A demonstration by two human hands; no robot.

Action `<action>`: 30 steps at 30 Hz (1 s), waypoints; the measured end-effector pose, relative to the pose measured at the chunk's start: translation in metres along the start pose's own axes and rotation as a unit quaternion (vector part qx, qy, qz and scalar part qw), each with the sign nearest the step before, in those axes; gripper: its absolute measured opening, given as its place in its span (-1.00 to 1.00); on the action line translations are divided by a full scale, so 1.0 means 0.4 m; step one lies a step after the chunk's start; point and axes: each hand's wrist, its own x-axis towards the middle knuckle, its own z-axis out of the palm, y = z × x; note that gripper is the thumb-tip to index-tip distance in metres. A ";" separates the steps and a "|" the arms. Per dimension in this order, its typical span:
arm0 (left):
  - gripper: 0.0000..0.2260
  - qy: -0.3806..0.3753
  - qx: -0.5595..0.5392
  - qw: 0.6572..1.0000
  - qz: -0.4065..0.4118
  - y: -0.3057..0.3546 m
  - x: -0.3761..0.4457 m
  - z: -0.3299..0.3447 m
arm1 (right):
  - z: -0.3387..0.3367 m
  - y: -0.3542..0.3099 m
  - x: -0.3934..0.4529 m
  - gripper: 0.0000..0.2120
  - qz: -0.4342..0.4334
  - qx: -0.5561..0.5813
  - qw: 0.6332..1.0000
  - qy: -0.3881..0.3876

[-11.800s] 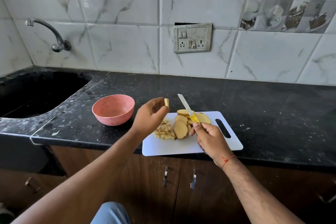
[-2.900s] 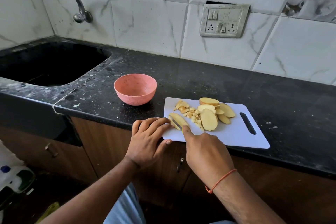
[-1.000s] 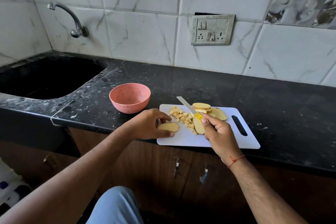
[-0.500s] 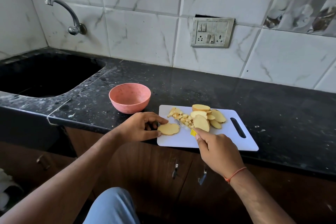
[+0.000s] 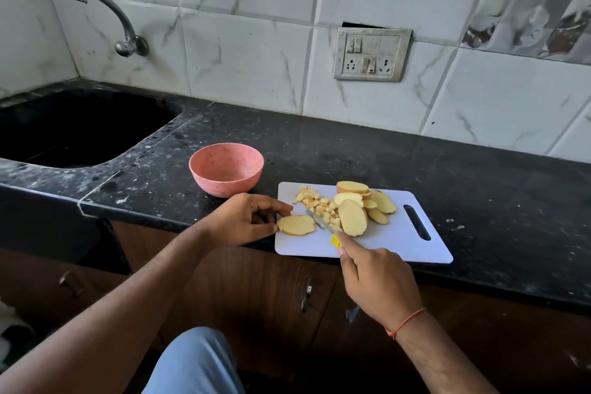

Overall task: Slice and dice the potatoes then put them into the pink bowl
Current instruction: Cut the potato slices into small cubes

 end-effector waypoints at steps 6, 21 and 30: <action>-0.62 0.018 0.009 1.000 0.008 0.001 -0.001 0.006 | 0.009 -0.035 -0.007 -0.55 0.002 -0.003 1.000 0.005; -0.63 0.010 -0.008 1.000 -0.003 0.002 0.000 0.000 | 0.014 -0.022 -0.002 -0.55 0.022 0.032 0.999 -0.009; -0.66 -0.048 -0.021 0.997 -0.059 0.015 0.024 -0.010 | -0.001 -0.024 0.003 -0.56 0.026 0.041 0.999 0.009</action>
